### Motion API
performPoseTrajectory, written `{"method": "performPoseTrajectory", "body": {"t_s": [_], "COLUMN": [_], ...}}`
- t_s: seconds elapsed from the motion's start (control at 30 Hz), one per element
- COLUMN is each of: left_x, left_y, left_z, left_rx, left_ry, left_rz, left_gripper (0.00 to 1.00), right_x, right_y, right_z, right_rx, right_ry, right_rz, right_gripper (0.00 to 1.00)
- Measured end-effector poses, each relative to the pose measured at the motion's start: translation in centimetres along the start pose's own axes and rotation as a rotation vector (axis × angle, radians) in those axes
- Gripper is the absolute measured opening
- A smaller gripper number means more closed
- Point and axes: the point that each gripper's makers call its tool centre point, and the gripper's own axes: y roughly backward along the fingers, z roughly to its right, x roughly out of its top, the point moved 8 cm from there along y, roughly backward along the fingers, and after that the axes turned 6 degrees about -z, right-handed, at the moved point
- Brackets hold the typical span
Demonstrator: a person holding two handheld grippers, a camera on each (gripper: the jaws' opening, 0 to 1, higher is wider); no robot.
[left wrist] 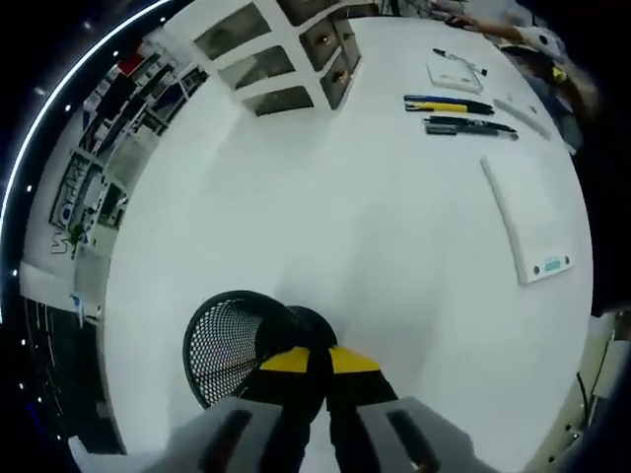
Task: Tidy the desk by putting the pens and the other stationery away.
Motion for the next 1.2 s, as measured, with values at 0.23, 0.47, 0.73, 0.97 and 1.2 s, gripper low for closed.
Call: {"method": "performPoseTrajectory", "body": {"t_s": [0.23,0.47,0.73,0.97,1.2], "left_x": [3.0,6.6,11.9,15.0,17.2], "left_y": [0.5,0.1,-0.5,-1.0,-1.3], "left_z": [-0.9,-1.2,-1.9,-2.5,-2.5], "left_rx": [0.002,-0.022,-0.041,-0.069,-0.096], "left_ry": [-0.025,-0.093,-0.167,-0.207,-0.232], "left_rz": [0.023,0.027,0.047,0.057,0.057], "left_gripper": [0.05,0.05,0.05,0.05,0.05], "right_x": [0.0,-0.2,-0.1,-0.2,-0.3], "right_y": [0.6,1.0,1.3,1.8,2.2], "right_z": [-0.1,0.0,-0.1,0.3,0.7], "right_rx": [-0.011,-0.022,-0.026,-0.049,-0.066], "right_ry": [-0.002,-0.008,-0.001,-0.007,-0.011], "right_rz": [0.006,0.008,0.004,0.0,0.0], "right_gripper": [0.71,0.71,0.71,0.71,0.71]}}
